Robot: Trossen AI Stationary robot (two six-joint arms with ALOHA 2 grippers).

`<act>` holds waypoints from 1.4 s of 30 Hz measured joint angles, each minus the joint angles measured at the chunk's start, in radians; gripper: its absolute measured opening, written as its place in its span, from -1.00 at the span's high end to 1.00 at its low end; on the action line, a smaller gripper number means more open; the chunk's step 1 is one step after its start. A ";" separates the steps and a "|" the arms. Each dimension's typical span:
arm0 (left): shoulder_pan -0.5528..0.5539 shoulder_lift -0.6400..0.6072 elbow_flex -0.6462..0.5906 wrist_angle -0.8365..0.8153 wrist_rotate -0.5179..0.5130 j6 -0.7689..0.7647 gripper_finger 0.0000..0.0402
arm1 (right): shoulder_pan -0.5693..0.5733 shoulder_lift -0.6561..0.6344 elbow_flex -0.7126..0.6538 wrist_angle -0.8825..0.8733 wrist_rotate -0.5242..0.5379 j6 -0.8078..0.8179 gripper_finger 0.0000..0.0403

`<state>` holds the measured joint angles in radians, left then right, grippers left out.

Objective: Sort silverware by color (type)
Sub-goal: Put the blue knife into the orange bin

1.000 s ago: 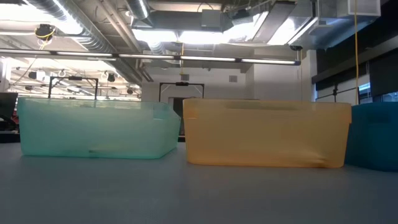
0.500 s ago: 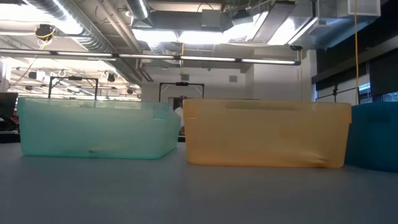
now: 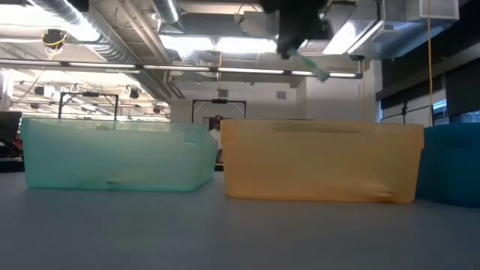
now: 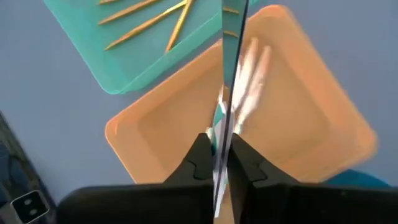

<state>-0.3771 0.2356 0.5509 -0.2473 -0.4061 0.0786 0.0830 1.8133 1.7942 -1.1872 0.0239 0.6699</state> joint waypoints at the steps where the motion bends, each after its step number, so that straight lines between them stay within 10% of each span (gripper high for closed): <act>1: 0.000 -0.019 -0.029 0.024 -0.003 0.012 0.34 | -0.012 0.000 -0.023 0.032 -0.030 -0.018 0.99; 12: 0.000 -0.128 -0.224 0.194 -0.064 0.106 0.34 | -0.108 0.000 -0.273 0.317 -0.276 -0.106 0.98; 30: 0.000 -0.233 -0.271 0.073 -0.046 0.186 0.34 | -0.116 0.000 -0.516 0.550 -0.359 -0.090 0.98; 42: 0.056 -0.233 -0.475 0.407 -0.009 0.220 0.34 | -0.116 0.000 -0.548 0.575 -0.375 -0.073 0.97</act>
<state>-0.3208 0.0028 0.0761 0.1600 -0.4155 0.2985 -0.0334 1.8137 1.2461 -0.6121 -0.3510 0.5968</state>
